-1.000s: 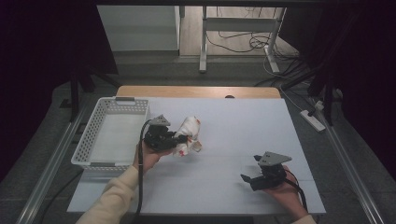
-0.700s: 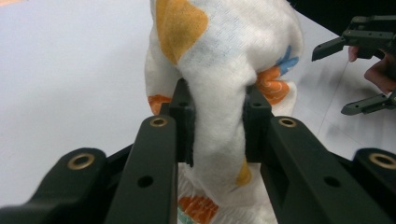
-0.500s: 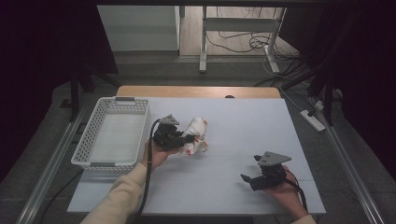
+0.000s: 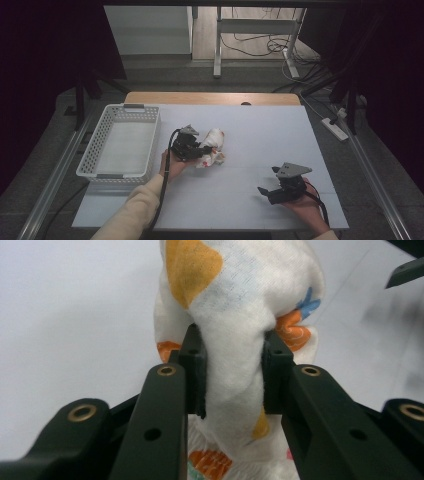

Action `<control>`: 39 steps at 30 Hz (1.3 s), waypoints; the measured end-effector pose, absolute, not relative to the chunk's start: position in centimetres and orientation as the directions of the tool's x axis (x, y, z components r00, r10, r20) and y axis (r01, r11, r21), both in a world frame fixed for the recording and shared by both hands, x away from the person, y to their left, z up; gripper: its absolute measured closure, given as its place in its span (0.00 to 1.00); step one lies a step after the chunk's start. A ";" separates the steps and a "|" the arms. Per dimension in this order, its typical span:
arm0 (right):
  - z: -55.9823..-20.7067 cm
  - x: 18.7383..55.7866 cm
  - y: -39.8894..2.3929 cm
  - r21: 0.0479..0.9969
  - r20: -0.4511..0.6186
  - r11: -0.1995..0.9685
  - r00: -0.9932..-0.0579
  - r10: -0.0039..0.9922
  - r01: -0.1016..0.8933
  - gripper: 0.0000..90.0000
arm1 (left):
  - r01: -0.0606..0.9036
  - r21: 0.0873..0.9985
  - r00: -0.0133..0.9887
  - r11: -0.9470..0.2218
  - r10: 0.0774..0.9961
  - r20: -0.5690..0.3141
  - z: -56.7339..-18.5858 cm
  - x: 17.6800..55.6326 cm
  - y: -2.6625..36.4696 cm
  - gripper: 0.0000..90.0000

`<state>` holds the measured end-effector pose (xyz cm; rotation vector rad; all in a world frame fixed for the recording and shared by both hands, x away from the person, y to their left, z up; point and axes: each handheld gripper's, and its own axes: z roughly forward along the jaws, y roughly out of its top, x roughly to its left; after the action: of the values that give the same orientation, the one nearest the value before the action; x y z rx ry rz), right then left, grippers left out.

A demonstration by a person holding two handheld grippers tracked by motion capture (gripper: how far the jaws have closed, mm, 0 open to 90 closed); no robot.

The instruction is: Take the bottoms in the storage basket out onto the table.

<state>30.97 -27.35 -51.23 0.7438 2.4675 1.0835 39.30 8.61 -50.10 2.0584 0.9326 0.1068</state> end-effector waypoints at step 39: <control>-50.9 30.2 -27.9 0.763 -0.106 0.560 -0.791 0.603 0.324 0.11 | 0.509 0.776 0.747 -0.372 0.639 -0.183 -49.7 38.1 8.0 0.22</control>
<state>30.18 -27.91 -50.87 0.7568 2.4414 1.0874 38.10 7.98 -49.70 2.0500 0.8636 0.1837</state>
